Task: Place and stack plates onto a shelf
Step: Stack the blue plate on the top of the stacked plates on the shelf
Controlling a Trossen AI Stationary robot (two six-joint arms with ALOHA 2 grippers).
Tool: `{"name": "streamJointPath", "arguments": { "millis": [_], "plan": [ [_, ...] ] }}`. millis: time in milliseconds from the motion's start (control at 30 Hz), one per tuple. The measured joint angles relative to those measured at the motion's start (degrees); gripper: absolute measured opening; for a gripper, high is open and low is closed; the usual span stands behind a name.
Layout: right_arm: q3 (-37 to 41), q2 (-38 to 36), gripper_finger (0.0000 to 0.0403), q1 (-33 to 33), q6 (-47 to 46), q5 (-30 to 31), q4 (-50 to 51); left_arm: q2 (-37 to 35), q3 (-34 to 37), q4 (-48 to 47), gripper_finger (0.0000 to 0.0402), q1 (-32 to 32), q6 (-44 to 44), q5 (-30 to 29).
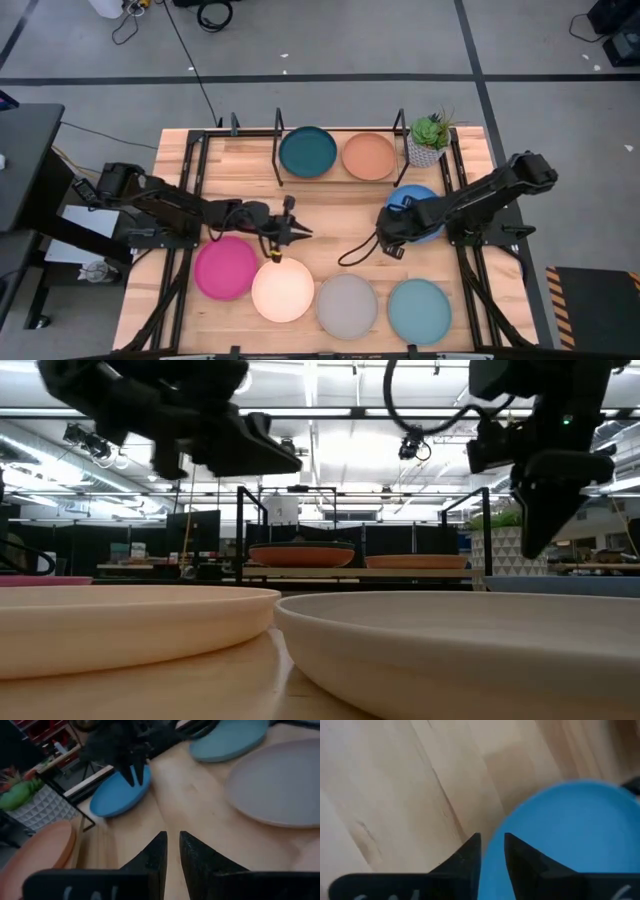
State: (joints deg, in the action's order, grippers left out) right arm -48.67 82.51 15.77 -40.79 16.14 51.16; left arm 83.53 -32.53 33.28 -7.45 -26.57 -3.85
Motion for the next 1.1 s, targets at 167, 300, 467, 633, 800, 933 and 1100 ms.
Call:
{"name": "streamJointPath", "arguments": {
  "millis": [167, 300, 467, 633, 800, 933, 1100],
  "plan": [
    [-1.35, 2.3, 0.0158, -0.02, -4.98, -4.3, 2.5, -0.5, 0.22, 0.03, 0.0057, -0.17, 2.82, -1.16],
    [-1.35, 3.94, 0.0195, 0.01, -9.16, -7.82, 4.22, -0.22, 0.19, -0.96, 0.0057, -0.17, 5.98, -1.21],
    [-1.35, 6.14, 0.0197, -0.24, -12.24, -10.29, 5.66, -0.2, 0.19, -1.86, 0.0057, -0.17, 11.19, -1.2],
    [-1.31, 7.68, 0.0171, -0.2, -12.2, -10.3, 6.1, -0.17, 0.19, -1.85, 0.0057, -0.17, 16.33, -1.19],
    [-1.3, 9.25, 0.0125, -0.21, -10.23, -10.25, 6.31, -0.17, 0.18, -1.41, 0.0057, -0.18, 19.95, -1.19],
    [-1.29, 10.83, 0.0089, -0.64, -8.95, -10.37, 6.21, -0.17, 0.17, -1.07, 0.0057, -0.19, 19.96, -1.19],
    [-1.3, 11.27, 0.005, -0.94, -8.37, -12.29, 5.86, -0.17, 0.17, -2.03, 0.0057, -0.17, 19.96, -1.21]
  ]
}}
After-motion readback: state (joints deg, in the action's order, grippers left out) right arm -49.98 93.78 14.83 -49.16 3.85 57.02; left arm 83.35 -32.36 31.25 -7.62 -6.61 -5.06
